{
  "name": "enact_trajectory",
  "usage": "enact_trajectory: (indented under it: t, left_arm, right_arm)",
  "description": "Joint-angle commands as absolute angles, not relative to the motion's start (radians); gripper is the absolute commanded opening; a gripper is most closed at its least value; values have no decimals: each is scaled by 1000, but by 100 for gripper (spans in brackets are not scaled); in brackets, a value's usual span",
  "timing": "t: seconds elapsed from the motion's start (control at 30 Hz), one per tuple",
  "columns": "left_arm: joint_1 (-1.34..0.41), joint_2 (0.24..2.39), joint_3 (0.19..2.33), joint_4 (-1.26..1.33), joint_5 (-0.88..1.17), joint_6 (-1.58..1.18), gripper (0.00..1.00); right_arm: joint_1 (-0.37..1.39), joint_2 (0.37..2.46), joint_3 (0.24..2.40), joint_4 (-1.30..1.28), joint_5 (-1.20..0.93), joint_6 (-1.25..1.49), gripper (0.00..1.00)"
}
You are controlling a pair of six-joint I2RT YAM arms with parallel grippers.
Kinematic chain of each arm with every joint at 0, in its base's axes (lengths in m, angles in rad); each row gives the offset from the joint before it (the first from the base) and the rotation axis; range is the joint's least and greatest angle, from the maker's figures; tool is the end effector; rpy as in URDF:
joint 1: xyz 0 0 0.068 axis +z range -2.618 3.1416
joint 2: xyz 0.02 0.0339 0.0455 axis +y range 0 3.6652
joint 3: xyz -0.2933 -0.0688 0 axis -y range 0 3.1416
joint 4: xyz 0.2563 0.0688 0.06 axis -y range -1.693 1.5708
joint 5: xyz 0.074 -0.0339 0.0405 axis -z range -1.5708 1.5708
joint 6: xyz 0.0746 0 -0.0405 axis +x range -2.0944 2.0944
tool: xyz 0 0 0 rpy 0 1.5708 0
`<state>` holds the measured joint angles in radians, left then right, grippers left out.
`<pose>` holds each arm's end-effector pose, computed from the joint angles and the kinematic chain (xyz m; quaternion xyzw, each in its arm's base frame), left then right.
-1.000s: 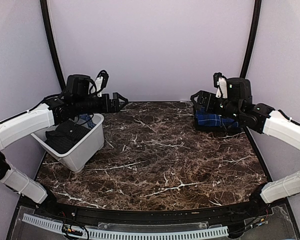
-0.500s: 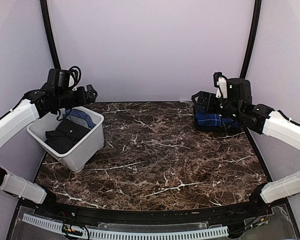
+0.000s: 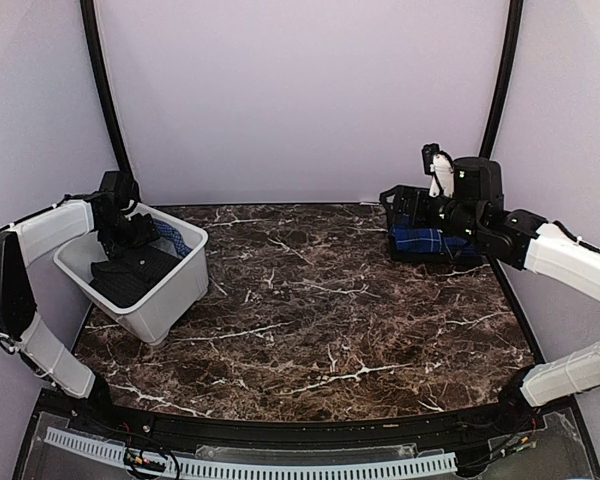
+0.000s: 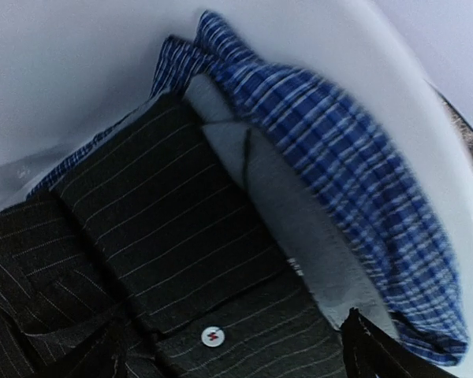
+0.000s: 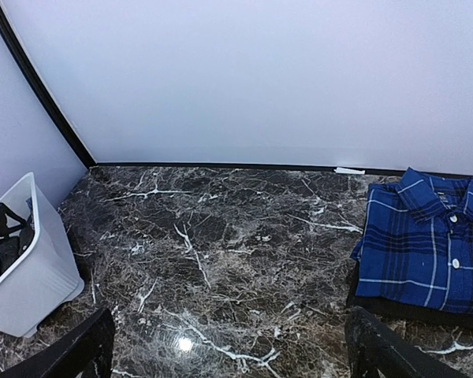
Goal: Fold and stack the long sleeve shirts
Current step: Pick up the crumpled shirt from the bin.
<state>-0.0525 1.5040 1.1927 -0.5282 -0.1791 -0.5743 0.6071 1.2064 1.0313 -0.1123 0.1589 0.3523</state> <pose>0.3614 -0.0057 0.2750 -0.2708 0.8904 -0.0303 0.3645 0.2695 0.1728 0.3601 -0.0543 0.7981 0.2190 0.5587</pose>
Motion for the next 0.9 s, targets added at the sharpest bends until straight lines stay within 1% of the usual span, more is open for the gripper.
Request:
enact_trajectory:
  t: [0.0, 0.1, 0.27, 0.3, 0.33, 0.37, 0.4, 0.43, 0.53, 0.6, 0.67, 0.7, 0.73, 0.87]
  left_arm:
    - [-9, 1536, 1128, -507, -168, -660, 90]
    - [27, 1561, 1079, -471, -151, -698, 84]
    - [40, 1615, 1061, -456, -194, -707, 69]
    - [42, 1622, 1060, -457, -206, -709, 61]
    - [49, 1627, 1055, -457, -229, -714, 57]
    - [52, 1628, 1051, -455, -247, -715, 50]
    - [62, 1625, 1040, -454, -258, -717, 47]
    - [68, 1618, 1032, -447, -281, -718, 39]
    - [112, 1598, 994, -430, -296, -714, 29]
    - [136, 1589, 983, -423, -295, -702, 21]
    - [144, 1578, 985, -421, -296, -686, 8]
    - [144, 1567, 988, -420, -293, -680, 4]
    - [144, 1550, 990, -416, -290, -669, 1]
    - [143, 1479, 1009, -402, -258, -625, 0]
  right_arm:
    - [601, 1201, 1012, -81, 153, 334, 98]
    - [601, 1200, 1005, -82, 159, 332, 99]
    - [601, 1200, 1003, -86, 158, 333, 99]
    - [601, 1199, 1002, -83, 157, 333, 99]
    - [602, 1199, 1000, -83, 155, 334, 99]
    - [601, 1198, 999, -82, 153, 334, 99]
    - [601, 1196, 999, -80, 151, 334, 99]
    - [601, 1196, 1000, -80, 149, 335, 99]
    - [601, 1192, 995, -80, 140, 335, 99]
    - [601, 1190, 994, -78, 136, 333, 99]
    - [601, 1187, 994, -81, 132, 332, 99]
    - [601, 1188, 995, -81, 131, 331, 99]
    - [601, 1187, 994, -83, 128, 331, 99]
    - [601, 1188, 997, -80, 117, 336, 99]
